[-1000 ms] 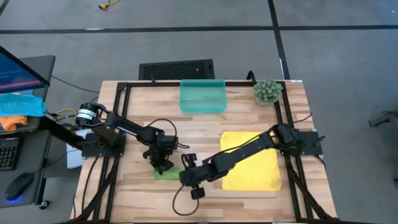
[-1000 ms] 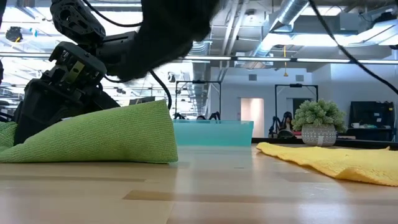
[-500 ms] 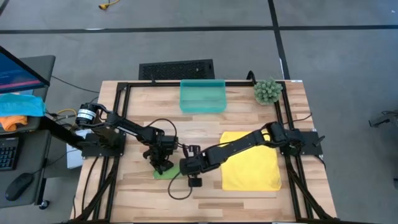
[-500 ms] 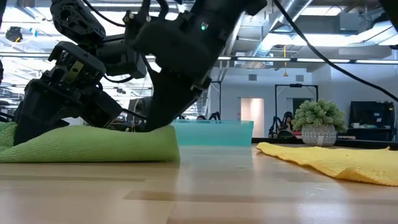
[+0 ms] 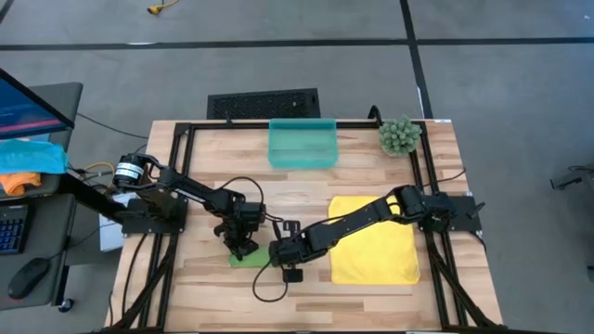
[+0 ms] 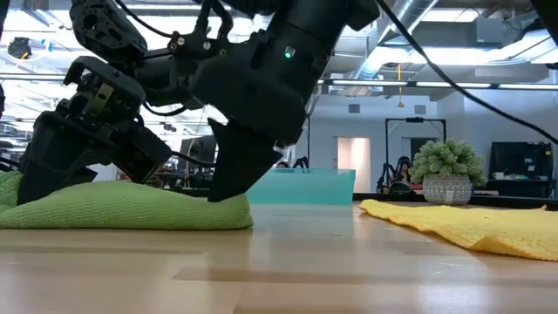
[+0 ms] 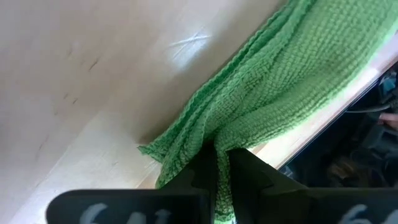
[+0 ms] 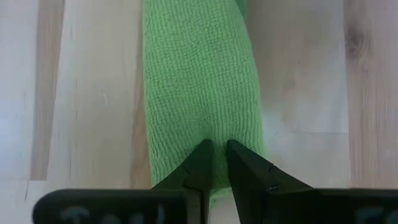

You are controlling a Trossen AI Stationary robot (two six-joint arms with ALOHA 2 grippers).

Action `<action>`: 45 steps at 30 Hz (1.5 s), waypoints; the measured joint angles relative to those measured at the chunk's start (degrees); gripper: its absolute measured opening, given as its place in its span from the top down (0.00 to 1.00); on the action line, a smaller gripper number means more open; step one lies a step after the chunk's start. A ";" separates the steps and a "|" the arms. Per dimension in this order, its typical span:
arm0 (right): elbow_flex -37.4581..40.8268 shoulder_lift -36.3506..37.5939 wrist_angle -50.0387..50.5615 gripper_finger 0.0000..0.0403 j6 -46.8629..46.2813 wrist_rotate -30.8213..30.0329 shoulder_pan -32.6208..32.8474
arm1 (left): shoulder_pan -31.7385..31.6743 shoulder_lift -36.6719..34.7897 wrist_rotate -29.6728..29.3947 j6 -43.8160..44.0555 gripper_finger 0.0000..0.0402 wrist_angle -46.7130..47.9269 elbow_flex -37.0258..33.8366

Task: Roll microfiber towels into tight, uniform cylinder then place into a basket
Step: Roll the green towel

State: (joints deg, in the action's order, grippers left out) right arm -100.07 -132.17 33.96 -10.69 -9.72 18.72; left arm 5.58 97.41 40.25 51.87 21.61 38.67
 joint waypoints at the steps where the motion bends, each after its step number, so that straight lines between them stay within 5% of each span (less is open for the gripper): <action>1: 0.00 -0.03 0.16 0.81 0.01 0.06 0.00 | 0.00 0.00 0.00 -0.70 0.96 -0.46 -0.04; 15: 0.07 -0.16 0.96 0.81 -1.37 0.51 -0.39 | 0.83 0.00 1.53 -4.80 0.61 -2.41 0.07; 21: 0.10 -0.22 1.02 0.81 -1.37 0.50 -0.33 | 1.39 -3.00 -1.41 -7.08 0.58 -1.88 -0.10; 35: 0.17 -0.22 1.28 0.81 -1.37 0.59 -0.35 | 10.95 -24.70 -29.82 -7.91 0.63 9.02 -0.22; 45: 0.20 -0.22 1.22 0.81 -1.37 0.64 -0.35 | 25.40 -25.06 -42.01 -19.30 0.63 -2.48 -0.04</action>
State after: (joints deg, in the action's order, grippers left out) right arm -99.88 -132.40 35.18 -12.05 -9.08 18.37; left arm 30.99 72.34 -1.76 32.57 19.13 38.63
